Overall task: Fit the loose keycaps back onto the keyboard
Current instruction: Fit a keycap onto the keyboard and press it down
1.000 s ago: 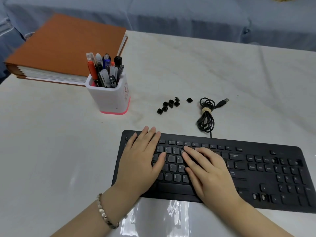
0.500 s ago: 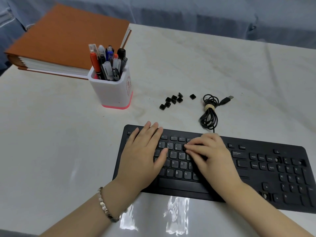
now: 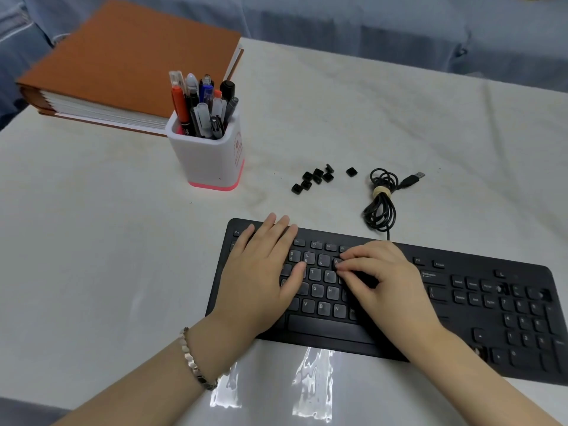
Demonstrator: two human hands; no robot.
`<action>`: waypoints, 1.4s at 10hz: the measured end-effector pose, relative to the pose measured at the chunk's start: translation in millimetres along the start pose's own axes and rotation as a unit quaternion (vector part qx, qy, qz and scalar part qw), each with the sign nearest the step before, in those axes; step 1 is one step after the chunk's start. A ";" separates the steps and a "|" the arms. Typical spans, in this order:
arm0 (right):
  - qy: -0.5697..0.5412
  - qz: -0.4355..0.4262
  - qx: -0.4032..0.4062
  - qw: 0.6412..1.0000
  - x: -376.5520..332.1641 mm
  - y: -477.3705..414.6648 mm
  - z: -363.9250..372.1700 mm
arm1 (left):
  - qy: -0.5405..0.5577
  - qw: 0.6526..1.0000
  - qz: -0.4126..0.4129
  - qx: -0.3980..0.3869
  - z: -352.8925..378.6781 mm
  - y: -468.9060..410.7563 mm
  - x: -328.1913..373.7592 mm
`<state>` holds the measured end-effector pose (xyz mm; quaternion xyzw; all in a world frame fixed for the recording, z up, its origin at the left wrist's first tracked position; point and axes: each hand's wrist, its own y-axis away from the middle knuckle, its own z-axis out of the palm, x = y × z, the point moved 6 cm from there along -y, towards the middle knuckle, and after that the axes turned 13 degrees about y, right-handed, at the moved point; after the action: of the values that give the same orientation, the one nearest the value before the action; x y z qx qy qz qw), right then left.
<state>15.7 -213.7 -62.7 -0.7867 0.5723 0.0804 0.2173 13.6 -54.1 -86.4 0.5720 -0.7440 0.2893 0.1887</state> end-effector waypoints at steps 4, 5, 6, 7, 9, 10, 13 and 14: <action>-0.001 -0.019 0.080 0.997 2.4 8.2 1.2 | 0.001 1.000 -0.001 -0.003 0.3 0.2 0.0; -0.004 -0.022 0.076 0.997 4.5 6.4 4.2 | 0.000 1.000 -0.001 -0.001 0.1 0.1 0.2; 0.010 -0.033 0.067 0.997 2.4 4.2 2.5 | 0.002 1.000 -0.002 -0.001 -0.1 0.1 0.4; 0.043 -0.070 0.062 0.995 -1.1 3.3 1.8 | 0.001 1.000 -0.002 0.000 -0.3 0.1 0.9; 0.104 -0.140 0.041 0.984 -3.7 2.3 6.6 | 0.005 1.000 0.001 0.002 -0.6 0.3 0.9; 0.111 -0.157 0.028 0.981 -4.7 -1.3 5.6 | 0.005 1.000 0.001 0.002 -0.5 0.0 0.9; 0.222 -0.145 0.007 0.964 -21.1 22.2 8.3 | 0.010 1.000 -0.002 -0.004 0.9 -0.3 -1.0; 0.203 -0.174 -0.062 0.962 -24.4 -1.3 2.6 | 0.012 1.000 -0.001 -0.004 0.1 -0.3 0.7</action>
<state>9.1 -191.2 -55.6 -0.8856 0.4529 -0.0851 0.0580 13.6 -54.7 -86.0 0.5682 -0.7422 0.2935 0.2003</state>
